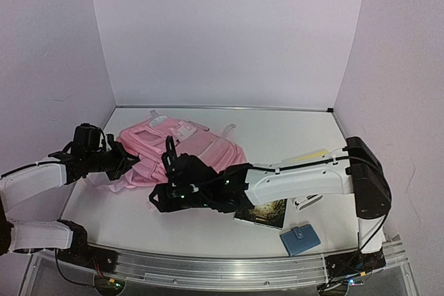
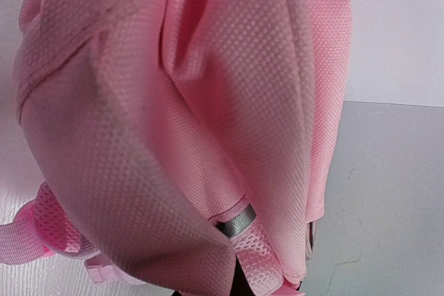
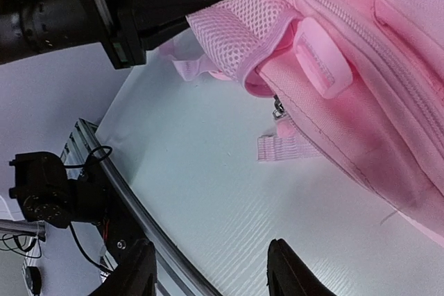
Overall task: Pack the student bag
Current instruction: Zip the student bag at the center of the board.
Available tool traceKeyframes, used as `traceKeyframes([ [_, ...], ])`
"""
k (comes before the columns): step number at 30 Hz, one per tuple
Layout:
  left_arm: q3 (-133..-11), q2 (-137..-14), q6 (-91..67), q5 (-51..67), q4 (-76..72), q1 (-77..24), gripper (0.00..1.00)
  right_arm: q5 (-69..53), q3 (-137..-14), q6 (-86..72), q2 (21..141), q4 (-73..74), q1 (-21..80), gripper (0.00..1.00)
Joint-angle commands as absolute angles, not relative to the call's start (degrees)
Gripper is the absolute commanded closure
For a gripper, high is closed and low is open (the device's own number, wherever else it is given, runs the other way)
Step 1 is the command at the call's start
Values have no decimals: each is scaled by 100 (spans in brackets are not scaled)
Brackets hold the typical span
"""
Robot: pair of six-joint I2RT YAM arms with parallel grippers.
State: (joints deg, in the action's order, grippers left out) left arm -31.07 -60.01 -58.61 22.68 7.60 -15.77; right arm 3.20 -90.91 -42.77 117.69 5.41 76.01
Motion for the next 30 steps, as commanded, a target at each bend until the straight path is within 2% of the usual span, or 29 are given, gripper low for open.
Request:
traceKeyframes([
  [1,-3592,-5793,-5889,2638,233,-1679,100,498,-9453,-4618,12221,303,7550,50],
  [10,-3602,-5858,-5880,2663,224,-1696,100,1764,-9439,-4740,12665,-392,7550,55],
  [17,-3637,-5862,-5880,2663,208,-1720,100,2235,-9763,-4689,13086,-596,7554,57],
  [20,-3656,-5864,-5872,2663,218,-1726,100,2362,-9946,-4677,13253,-646,7550,61],
  [30,-3624,-5860,-5880,2660,226,-1755,100,2941,-10458,-4609,13670,-774,7550,61],
])
